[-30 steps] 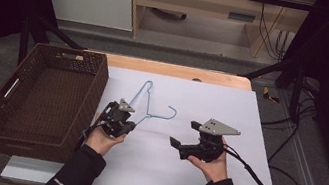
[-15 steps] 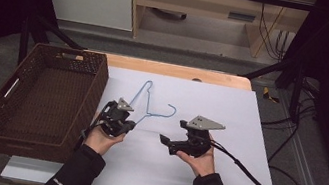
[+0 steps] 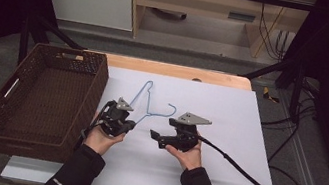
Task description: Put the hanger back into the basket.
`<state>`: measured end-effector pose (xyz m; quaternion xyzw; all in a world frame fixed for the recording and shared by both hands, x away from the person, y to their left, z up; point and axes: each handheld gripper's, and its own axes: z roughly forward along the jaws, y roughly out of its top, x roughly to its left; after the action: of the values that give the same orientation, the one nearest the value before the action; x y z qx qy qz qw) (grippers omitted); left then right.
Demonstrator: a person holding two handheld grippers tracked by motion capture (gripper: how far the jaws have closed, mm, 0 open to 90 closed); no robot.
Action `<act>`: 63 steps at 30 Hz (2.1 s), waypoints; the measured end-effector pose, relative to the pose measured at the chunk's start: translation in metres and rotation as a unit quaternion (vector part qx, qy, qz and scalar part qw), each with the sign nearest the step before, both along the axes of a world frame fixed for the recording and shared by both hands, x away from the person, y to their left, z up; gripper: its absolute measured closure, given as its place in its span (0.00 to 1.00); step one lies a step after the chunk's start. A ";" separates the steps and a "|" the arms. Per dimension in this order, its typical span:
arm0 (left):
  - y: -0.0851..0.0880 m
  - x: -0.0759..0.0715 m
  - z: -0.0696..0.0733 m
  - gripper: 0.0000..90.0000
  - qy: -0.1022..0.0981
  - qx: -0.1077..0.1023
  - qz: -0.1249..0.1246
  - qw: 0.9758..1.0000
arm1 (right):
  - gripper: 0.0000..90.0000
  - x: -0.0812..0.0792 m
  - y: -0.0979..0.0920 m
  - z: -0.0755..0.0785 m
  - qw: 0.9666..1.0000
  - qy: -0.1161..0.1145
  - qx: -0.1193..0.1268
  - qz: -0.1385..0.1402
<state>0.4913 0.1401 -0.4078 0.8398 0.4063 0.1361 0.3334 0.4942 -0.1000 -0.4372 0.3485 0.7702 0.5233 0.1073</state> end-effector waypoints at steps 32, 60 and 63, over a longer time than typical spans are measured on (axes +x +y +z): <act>-0.004 0.001 -0.005 0.97 0.005 0.006 -0.005 1.000 | 0.79 0.032 0.011 -0.015 0.999 -0.002 0.047 -0.003; -0.007 -0.001 -0.003 0.86 -0.016 0.023 -0.023 0.999 | 0.96 0.032 0.007 -0.010 0.998 -0.010 0.064 0.012; -0.009 -0.004 0.005 0.72 -0.037 0.033 -0.026 0.998 | 0.96 0.032 0.007 -0.010 0.998 -0.011 0.063 0.012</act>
<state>0.4869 0.1312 -0.4027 0.8553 0.3666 0.1718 0.3234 0.5264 -0.0925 -0.4474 0.3397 0.7385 0.5758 0.0878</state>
